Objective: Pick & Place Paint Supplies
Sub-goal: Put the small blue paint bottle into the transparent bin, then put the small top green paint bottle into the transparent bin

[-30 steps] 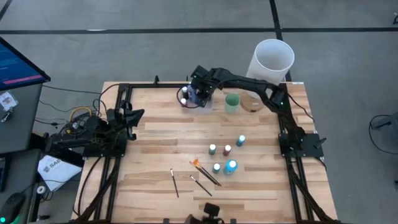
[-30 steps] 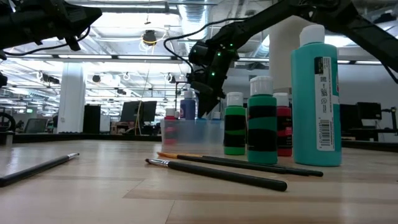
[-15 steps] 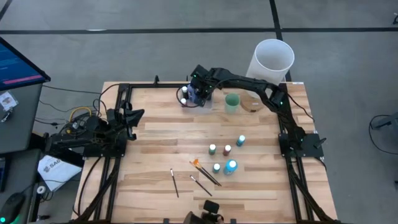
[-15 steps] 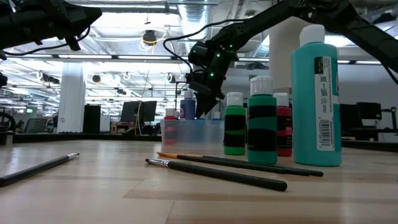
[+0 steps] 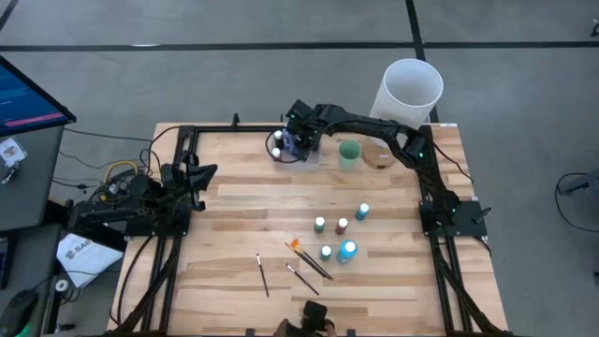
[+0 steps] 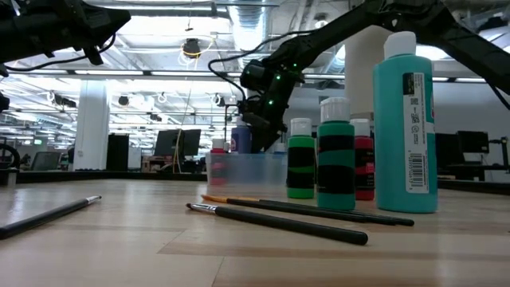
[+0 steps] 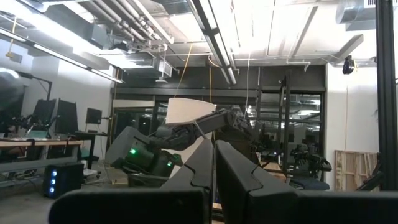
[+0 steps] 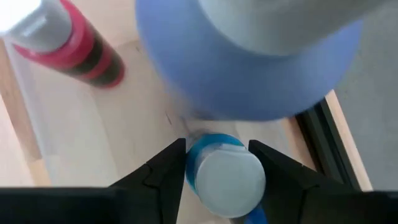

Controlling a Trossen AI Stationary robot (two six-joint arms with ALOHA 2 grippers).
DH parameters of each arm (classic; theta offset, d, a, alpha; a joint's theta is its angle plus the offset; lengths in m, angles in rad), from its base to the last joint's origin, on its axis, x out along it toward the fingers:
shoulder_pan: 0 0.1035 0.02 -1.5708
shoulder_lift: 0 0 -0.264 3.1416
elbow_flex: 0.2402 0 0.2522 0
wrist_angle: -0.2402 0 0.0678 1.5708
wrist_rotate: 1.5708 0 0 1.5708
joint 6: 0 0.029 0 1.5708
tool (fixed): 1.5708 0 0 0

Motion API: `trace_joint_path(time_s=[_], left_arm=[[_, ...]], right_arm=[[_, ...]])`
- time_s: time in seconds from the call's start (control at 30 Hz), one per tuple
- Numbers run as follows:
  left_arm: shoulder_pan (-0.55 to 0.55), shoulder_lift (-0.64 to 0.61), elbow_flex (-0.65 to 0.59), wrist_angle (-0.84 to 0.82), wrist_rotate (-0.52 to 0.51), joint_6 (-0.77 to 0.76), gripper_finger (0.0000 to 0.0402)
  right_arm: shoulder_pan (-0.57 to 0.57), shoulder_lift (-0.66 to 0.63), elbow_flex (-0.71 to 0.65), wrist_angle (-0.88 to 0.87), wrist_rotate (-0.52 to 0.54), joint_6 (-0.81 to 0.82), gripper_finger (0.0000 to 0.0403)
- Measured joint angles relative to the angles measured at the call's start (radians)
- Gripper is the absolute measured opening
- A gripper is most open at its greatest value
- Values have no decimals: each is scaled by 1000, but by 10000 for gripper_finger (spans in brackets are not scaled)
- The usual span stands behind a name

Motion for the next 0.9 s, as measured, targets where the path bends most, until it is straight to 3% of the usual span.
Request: trace_joint_path(time_s=[0.13, 0.5, 0.63, 0.8, 0.9], left_arm=[[0, 0, 0, 0, 1, 0, 2], [0, 0, 0, 0, 0, 0, 2], [0, 0, 0, 0, 0, 0, 2], [0, 0, 0, 0, 0, 0, 2], [0, 0, 0, 0, 0, 0, 2]], right_arm=[[0, -1, 0, 1, 0, -19, 170], [7, -11, 75, -39, 14, -39, 237], [7, -11, 178, -164, 36, -48, 239], [23, -13, 375, -462, 37, 5, 235], [60, -59, 357, -578, 34, 68, 234]])
